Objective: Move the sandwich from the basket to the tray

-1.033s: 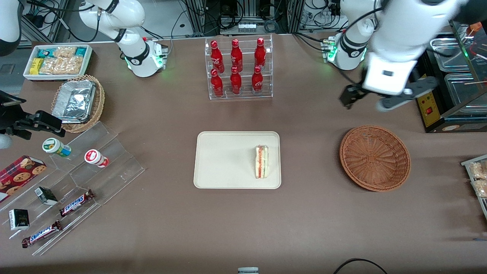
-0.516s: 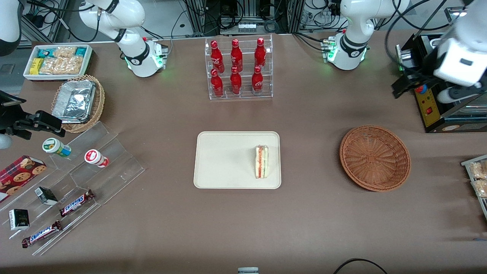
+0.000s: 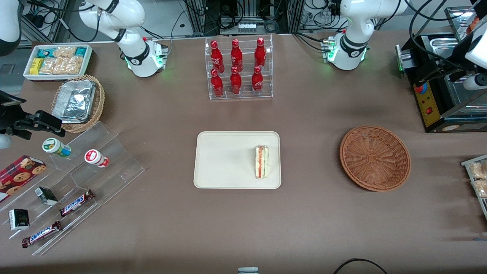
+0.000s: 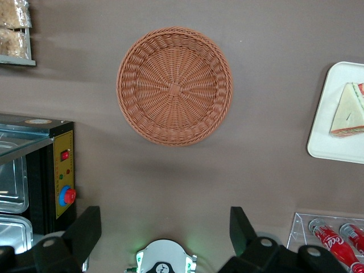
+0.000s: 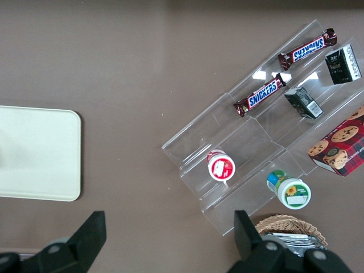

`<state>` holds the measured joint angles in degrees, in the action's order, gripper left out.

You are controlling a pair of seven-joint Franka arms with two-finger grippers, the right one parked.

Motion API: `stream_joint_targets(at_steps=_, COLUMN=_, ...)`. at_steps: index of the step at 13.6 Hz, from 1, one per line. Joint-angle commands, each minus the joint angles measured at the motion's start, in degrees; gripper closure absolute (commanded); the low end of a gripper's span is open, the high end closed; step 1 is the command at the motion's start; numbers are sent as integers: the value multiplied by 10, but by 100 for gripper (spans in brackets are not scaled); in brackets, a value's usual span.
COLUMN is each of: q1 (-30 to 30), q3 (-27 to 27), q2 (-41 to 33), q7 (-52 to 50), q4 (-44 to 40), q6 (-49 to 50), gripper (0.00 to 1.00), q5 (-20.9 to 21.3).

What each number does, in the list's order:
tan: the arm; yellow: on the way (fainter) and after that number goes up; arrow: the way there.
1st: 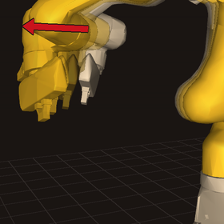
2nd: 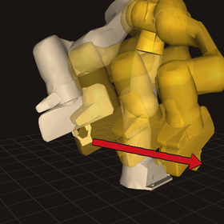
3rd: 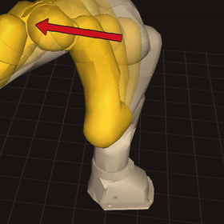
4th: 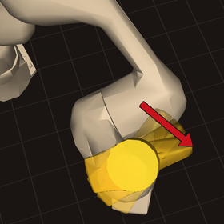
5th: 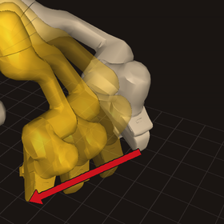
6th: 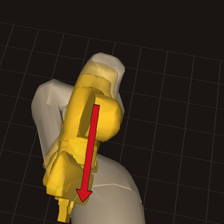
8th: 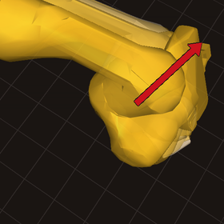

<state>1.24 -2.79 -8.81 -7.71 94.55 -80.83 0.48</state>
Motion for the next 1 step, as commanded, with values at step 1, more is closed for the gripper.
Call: stream_joint_targets(at_steps=1, q1=1, q3=-3, q2=-5, q7=19, q4=-2, q6=4, gripper=0, q5=-8)
